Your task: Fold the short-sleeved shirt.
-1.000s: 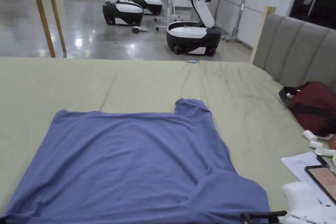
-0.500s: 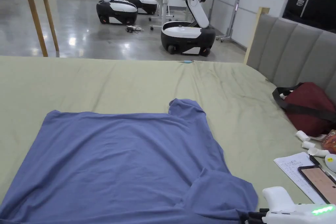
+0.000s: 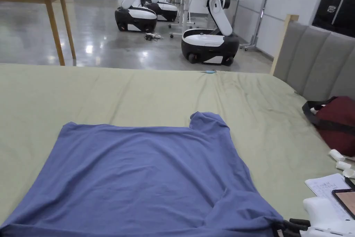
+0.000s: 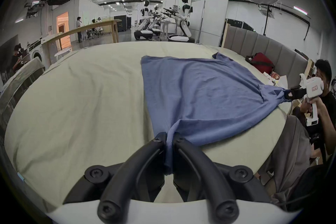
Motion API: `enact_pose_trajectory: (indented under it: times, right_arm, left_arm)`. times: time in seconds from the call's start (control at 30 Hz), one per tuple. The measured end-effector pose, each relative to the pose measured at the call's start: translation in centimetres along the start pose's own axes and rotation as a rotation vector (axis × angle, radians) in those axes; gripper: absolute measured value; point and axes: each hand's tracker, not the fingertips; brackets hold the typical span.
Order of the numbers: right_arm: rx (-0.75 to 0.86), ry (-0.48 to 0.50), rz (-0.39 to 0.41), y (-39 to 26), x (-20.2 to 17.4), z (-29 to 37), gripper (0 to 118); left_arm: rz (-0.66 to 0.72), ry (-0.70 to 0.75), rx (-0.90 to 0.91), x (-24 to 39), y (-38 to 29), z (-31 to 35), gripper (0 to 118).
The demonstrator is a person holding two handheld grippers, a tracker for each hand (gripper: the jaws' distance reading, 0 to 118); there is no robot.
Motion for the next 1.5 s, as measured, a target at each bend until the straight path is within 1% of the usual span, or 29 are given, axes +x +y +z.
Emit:
enact_pose_trajectory:
  times: [0.13, 0.23, 0.33, 0.5, 0.57, 0.7, 0.83, 0.93, 1.03, 1.2, 1.23, 1.27, 1.3, 1.33, 1.37, 1.4, 1.43, 1.47, 1.5]
  right_arm:
    - [0.072, 0.016, 0.006, 3.5, 0.1, 0.5, 6]
    - [0.117, 0.01, 0.017, 6.8, 0.4, -0.2, 6]
    - [0.147, -0.013, 0.02, 10.2, 0.6, -2.3, 6]
    - [0.158, -0.018, -0.009, 14.2, 1.5, -6.9, 6]
    - [0.148, -0.037, -0.016, 15.2, 2.0, -9.2, 6]
    - [0.122, -0.058, -0.043, 16.3, 2.8, -13.6, 6]
    - [0.093, -0.084, -0.051, 16.7, 3.1, -17.1, 6]
    - [0.063, -0.098, -0.048, 16.5, 3.0, -18.7, 6]
    - [0.028, -0.124, -0.028, 16.2, 3.1, -20.1, 6]
    - [-0.011, -0.14, -0.009, 16.0, 3.0, -21.1, 6]
    - [-0.012, -0.145, -0.006, 16.0, 3.0, -21.2, 6]
    - [0.0, -0.147, -0.004, 16.1, 3.0, -21.1, 7]
    - [0.015, -0.144, -0.003, 16.2, 2.9, -20.9, 12]
    - [0.045, -0.155, -0.015, 16.4, 2.7, -20.4, 40]
    - [0.066, -0.165, -0.022, 16.5, 2.6, -19.5, 81]
    - [0.072, -0.166, -0.028, 16.5, 2.5, -18.8, 116]
    - [0.097, -0.161, -0.039, 16.4, 2.3, -17.4, 115]
    - [0.198, -0.132, -0.033, 16.0, 2.3, -15.6, 113]
    - [0.207, -0.118, -0.036, 15.9, 2.2, -13.9, 113]
  left_arm:
    - [0.026, -0.046, 0.051, -0.6, 2.9, 0.1, 4]
    - [0.036, -0.04, 0.077, -1.3, 5.4, -0.7, 4]
    - [-0.012, -0.005, 0.083, -1.6, 7.8, -2.5, 4]
    - [-0.019, 0.01, 0.068, -2.5, 10.2, -6.7, 4]
    - [-0.011, 0.019, 0.048, -3.0, 10.9, -8.7, 4]
    - [0.02, 0.034, 0.024, -4.1, 11.4, -12.6, 4]
    - [0.064, 0.037, -0.011, -4.9, 11.5, -16.0, 4]
    - [0.049, 0.051, -0.049, -4.7, 11.1, -17.7, 4]
    - [0.036, 0.061, -0.079, -4.3, 10.2, -18.6, 4]
    - [0.028, 0.068, -0.099, -4.2, 10.1, -18.6, 4]
    - [0.023, 0.069, -0.099, -4.1, 10.2, -18.5, 6]
    - [0.011, 0.076, -0.092, -3.9, 10.3, -18.4, 10]
    - [-0.009, 0.086, -0.08, -3.8, 10.4, -18.1, 17]
    - [-0.027, 0.099, -0.076, -3.6, 10.6, -17.8, 38]
    - [-0.026, 0.104, -0.074, -3.6, 10.8, -17.5, 70]
    - [-0.025, 0.103, -0.072, -3.6, 10.9, -16.9, 101]
    - [-0.024, 0.102, -0.025, -3.4, 11.0, -15.9, 118]
    - [-0.02, 0.099, 0.019, -3.2, 11.2, -14.5, 118]
    - [-0.021, 0.106, 0.04, -2.9, 11.3, -13.3, 117]
